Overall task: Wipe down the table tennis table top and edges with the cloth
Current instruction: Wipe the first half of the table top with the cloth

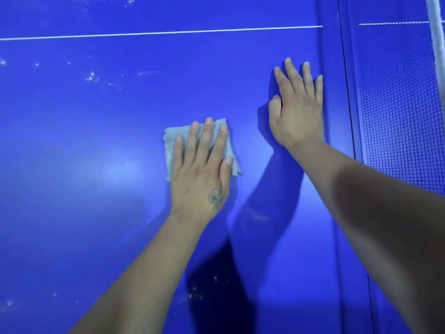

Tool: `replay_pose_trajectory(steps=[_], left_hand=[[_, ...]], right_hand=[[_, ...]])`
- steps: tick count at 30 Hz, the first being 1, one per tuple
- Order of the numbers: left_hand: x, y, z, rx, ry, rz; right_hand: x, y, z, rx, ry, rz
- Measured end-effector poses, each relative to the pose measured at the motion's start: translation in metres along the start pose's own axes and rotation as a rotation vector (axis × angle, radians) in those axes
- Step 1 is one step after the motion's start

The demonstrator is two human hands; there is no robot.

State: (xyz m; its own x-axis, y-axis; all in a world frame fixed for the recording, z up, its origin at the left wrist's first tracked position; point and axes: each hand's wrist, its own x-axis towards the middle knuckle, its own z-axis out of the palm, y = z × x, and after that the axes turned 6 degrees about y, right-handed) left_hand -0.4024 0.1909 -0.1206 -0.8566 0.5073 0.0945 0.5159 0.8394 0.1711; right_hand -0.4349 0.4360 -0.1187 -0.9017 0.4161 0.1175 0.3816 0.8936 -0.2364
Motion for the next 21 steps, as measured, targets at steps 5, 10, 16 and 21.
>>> replay_pose_trajectory(steps=[5,10,16,21], left_hand=[[-0.005,-0.049,-0.009,0.047,0.001,-0.11],[0.053,-0.039,0.002,-0.018,0.022,-0.258],[0.066,0.022,0.016,-0.044,0.037,-0.099],[0.018,0.055,0.012,-0.068,-0.013,0.019]], right_hand=[[-0.03,-0.002,-0.006,0.062,0.039,-0.115],[-0.074,0.005,-0.017,0.021,0.019,-0.166],[-0.082,0.016,-0.015,-0.032,-0.022,-0.113],[-0.081,0.013,-0.016,-0.049,-0.009,-0.108]])
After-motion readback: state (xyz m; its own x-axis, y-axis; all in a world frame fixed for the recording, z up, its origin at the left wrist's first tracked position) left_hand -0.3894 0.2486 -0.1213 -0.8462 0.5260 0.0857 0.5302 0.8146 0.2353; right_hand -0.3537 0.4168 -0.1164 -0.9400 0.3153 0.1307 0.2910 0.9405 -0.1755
